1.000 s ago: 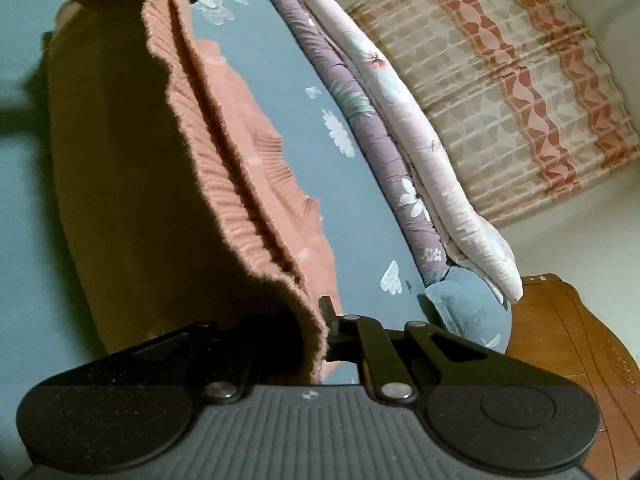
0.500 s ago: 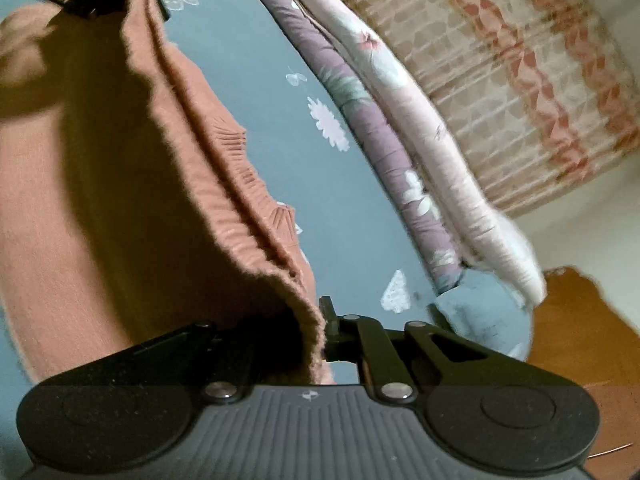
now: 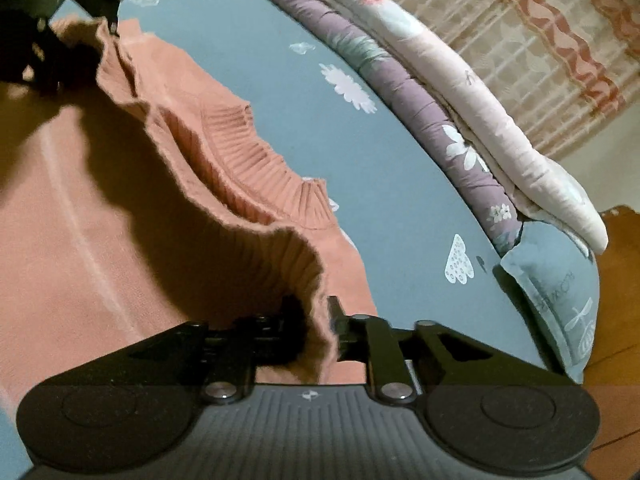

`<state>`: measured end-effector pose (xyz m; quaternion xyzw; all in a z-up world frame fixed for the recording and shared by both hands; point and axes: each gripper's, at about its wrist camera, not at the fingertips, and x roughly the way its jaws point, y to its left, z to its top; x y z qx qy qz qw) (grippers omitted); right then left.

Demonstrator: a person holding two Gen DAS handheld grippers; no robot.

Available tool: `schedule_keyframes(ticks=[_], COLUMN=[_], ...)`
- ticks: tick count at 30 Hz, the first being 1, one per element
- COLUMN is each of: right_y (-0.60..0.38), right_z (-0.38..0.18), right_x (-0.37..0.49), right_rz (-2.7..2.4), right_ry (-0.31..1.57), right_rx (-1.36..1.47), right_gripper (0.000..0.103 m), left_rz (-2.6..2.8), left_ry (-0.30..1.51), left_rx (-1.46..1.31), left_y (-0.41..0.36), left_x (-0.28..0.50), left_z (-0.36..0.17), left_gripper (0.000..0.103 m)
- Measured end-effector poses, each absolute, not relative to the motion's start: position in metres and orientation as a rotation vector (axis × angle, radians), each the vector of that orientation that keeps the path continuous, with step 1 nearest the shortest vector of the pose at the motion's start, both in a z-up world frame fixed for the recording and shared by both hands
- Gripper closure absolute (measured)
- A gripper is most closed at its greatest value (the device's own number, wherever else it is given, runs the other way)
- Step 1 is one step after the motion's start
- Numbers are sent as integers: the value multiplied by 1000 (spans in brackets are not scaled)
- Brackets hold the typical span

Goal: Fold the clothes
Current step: 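Lower the hem onto the collar and open both tools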

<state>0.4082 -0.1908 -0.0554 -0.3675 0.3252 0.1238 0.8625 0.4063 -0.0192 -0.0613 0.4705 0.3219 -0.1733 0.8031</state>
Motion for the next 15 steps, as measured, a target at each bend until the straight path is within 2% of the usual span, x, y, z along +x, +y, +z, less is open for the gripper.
schedule_keyframes(ticks=[1, 3, 8, 11, 15], right_y=[-191, -194, -207, -217, -232], right_z=[-54, -48, -23, -7, 6], right_x=[406, 401, 383, 364, 331], right_rz=[255, 256, 280, 281, 291], right_ry=[675, 657, 618, 594, 578], right_rx=[-767, -748, -668, -637, -592], right_gripper=[52, 49, 35, 33, 32], left_rz=[-369, -365, -376, -392, -401], left_ry=[683, 668, 626, 580, 547], left_rx=[1003, 993, 981, 975, 932], left_y=[-18, -16, -10, -2, 12], left_x=[405, 402, 387, 370, 343], left_z=[-59, -53, -34, -17, 2], left_gripper=[71, 56, 48, 36, 33])
